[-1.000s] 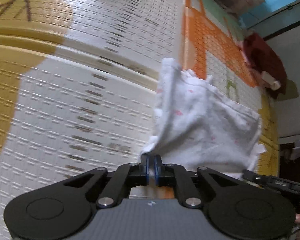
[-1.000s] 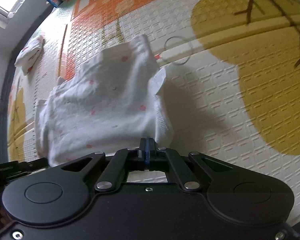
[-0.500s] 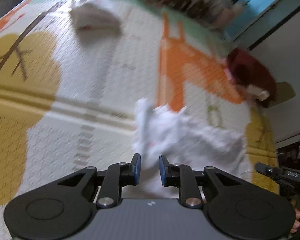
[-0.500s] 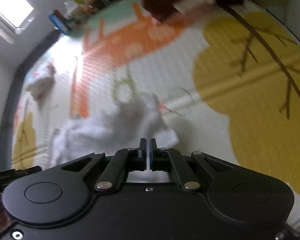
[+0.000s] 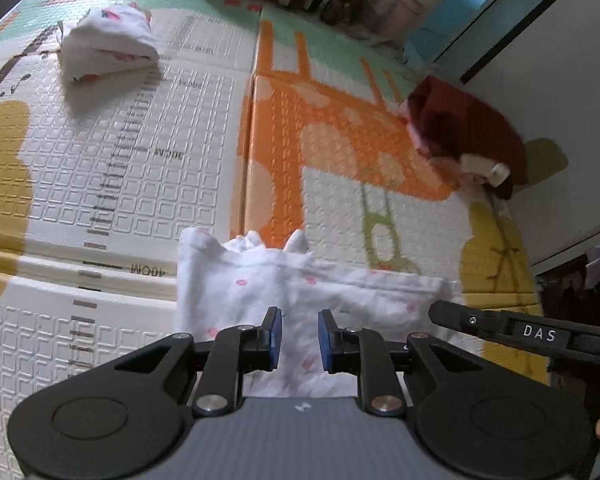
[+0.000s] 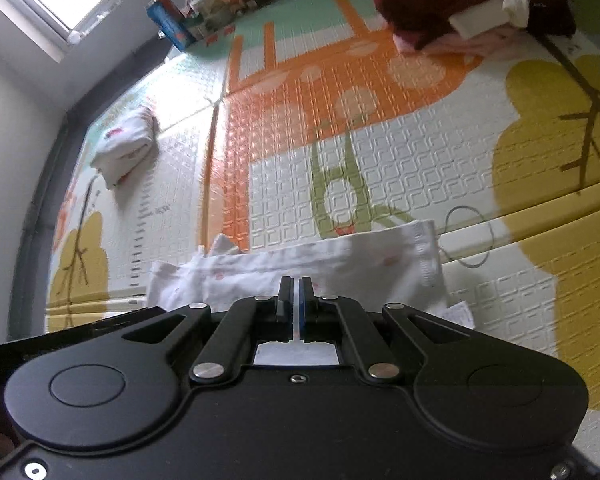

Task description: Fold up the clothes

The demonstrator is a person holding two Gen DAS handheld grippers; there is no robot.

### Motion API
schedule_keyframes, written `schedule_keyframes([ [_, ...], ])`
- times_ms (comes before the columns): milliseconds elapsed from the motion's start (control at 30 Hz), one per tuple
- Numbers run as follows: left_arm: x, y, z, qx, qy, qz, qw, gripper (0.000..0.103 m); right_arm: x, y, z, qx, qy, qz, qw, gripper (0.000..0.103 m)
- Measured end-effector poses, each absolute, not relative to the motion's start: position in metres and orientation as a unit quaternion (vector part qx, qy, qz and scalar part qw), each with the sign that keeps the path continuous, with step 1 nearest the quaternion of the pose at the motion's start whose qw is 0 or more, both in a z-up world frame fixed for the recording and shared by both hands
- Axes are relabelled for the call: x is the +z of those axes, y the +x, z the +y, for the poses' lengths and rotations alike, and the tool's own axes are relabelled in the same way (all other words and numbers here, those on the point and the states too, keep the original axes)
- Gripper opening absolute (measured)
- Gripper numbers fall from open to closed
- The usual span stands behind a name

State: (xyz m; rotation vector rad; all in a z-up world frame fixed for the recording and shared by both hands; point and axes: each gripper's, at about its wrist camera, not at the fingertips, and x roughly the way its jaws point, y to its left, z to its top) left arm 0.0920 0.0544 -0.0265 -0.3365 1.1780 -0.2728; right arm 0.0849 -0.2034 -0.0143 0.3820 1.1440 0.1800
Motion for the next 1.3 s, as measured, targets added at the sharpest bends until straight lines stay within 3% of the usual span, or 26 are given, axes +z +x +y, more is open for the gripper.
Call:
schedule_keyframes([
  [233,-0.059,0.103,0.062,-0.095,-0.159,0.570,0.800,0.016,-0.053,0.100,-0.210,0.050,0.183,0.557,0.809,0.001],
  [500,-0.059,0.107,0.091,-0.042,-0.158,0.564,0.810,0.017,-0.060,0.104,-0.232,0.028,0.194,0.551,0.811,0.000],
  [700,-0.067,0.108,0.117,-0.004,-0.172,0.567,0.805,0.026,-0.065,0.108,-0.249,-0.010,0.190,0.548,0.815,0.000],
  [1100,-0.016,0.094,0.129,0.004,-0.181,0.511,0.840,0.025,-0.021,0.085,-0.290,-0.011,0.219,0.487,0.845,0.004],
  [1300,0.003,0.085,0.112,-0.038,-0.168,0.498,0.850,0.025,-0.006,0.062,-0.287,0.025,0.231,0.493,0.839,0.008],
])
